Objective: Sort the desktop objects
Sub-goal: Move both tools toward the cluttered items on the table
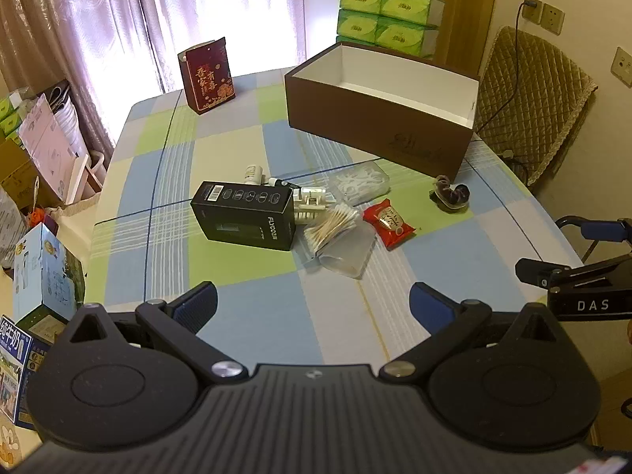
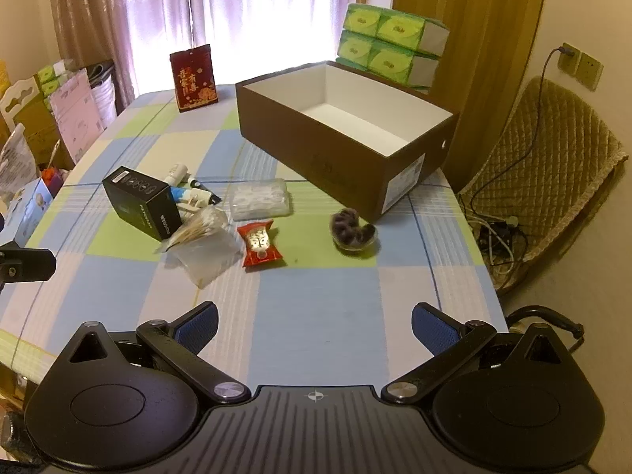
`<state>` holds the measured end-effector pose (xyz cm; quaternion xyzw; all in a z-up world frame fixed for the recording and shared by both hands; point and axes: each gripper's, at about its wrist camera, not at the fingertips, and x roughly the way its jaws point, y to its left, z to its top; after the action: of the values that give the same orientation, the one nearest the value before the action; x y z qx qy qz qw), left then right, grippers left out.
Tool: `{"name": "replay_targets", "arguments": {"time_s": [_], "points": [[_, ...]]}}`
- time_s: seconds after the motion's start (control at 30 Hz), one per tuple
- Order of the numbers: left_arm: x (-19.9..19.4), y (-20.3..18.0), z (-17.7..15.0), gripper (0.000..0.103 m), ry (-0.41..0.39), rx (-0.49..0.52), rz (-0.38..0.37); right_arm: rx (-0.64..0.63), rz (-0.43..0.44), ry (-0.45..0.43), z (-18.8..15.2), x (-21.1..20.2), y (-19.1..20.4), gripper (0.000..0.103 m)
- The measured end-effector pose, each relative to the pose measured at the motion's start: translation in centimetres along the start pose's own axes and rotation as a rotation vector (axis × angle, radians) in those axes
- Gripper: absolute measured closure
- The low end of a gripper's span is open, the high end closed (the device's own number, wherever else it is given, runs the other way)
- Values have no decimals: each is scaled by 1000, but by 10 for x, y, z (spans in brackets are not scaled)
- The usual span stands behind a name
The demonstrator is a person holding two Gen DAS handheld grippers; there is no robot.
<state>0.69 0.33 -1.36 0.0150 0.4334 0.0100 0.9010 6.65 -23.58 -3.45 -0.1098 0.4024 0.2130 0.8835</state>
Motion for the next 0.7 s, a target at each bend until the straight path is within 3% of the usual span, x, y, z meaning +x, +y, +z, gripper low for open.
{"name": "replay_targets", "arguments": {"time_s": [0.7], "points": [[1, 13, 3, 1, -1, -10, 2, -31, 7, 5, 9, 5, 14, 2]]}}
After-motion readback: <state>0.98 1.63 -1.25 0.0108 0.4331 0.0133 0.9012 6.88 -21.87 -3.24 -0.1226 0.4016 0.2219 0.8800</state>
